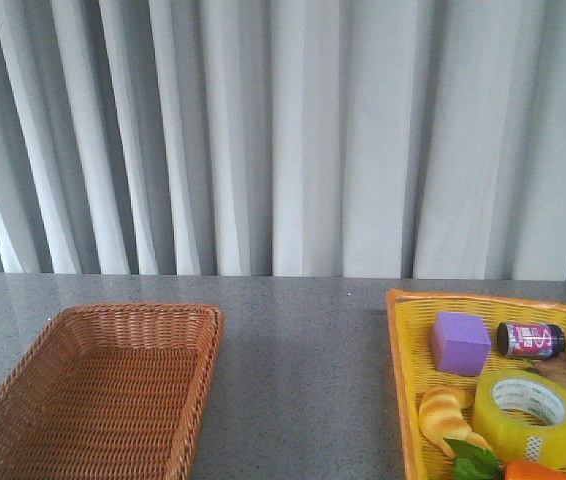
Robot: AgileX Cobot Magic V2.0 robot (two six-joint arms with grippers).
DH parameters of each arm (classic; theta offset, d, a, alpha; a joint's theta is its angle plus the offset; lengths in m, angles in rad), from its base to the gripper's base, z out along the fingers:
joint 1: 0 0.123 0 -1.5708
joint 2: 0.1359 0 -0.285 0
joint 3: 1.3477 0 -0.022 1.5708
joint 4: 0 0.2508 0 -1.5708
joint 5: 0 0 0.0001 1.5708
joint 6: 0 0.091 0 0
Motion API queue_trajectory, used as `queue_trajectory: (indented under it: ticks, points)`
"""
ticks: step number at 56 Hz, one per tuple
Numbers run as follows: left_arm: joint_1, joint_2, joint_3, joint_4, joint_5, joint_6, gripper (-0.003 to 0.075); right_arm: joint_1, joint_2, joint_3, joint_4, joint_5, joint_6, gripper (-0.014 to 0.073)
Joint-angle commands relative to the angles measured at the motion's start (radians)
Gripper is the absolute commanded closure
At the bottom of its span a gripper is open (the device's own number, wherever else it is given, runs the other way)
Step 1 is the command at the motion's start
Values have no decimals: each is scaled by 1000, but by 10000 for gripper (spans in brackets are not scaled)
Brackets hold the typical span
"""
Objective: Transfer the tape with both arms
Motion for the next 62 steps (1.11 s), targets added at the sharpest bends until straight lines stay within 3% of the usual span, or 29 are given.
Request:
queue_trajectory:
  ticks: [1,11,38,45,52,62]
  points:
    - [-6,10,-33,-21,-72,-7,726,2,25,-36,34,-22,0,598]
    - [-6,42,-33,-58,-28,-9,719,2,86,-36,29,76,-26,573]
    - [-6,93,-33,-73,-34,-8,715,2,142,-36,-40,47,-24,540]
    - [-6,122,-33,-72,-33,-8,697,2,174,-36,-85,86,-116,508]
    - [-6,149,-34,-72,-39,-8,614,2,181,-41,-85,92,-155,410]
    - [-6,184,-34,-73,-48,-8,370,2,193,-50,-87,82,-153,167]
